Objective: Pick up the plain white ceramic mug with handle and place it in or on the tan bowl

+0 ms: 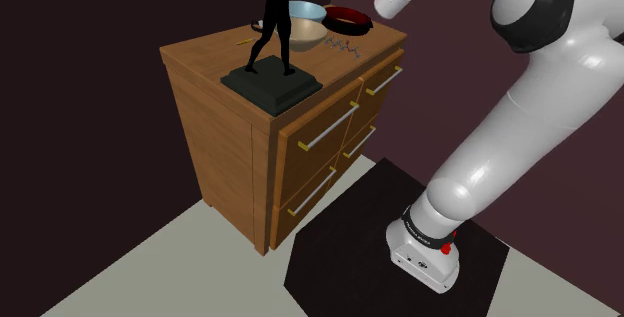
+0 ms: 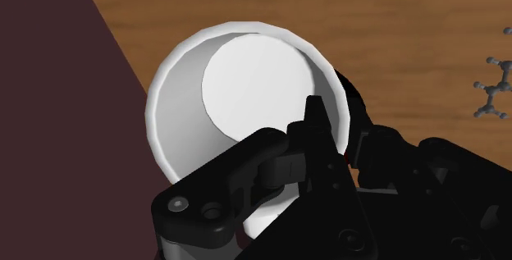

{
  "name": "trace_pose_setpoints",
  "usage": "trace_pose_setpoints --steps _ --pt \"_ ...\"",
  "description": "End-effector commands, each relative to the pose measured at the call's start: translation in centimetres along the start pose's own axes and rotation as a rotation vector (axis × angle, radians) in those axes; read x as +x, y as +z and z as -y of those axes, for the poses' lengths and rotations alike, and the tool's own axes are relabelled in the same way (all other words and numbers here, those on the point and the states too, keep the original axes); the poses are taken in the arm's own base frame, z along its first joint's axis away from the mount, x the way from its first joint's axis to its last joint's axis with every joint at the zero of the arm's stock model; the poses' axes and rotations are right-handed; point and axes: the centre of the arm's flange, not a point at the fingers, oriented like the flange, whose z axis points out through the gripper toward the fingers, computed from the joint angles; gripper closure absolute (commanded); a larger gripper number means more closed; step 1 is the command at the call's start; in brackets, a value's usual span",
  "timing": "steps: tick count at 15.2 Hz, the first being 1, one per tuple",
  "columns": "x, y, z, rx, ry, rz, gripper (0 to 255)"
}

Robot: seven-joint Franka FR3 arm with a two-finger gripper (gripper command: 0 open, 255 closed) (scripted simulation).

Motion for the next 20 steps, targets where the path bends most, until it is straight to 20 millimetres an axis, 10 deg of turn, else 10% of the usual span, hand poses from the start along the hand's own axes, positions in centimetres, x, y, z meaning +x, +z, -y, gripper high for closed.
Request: trace_pose_setpoints --steps 1,10,20 --pt "0.5 -1.1 0.0 0.0 0.0 0.0 255" --pt "2.1 -5.3 -0.6 0.0 0.0 0.0 255" --pt "6.2 -6.8 11.9 0.0 0.0 0.0 255"
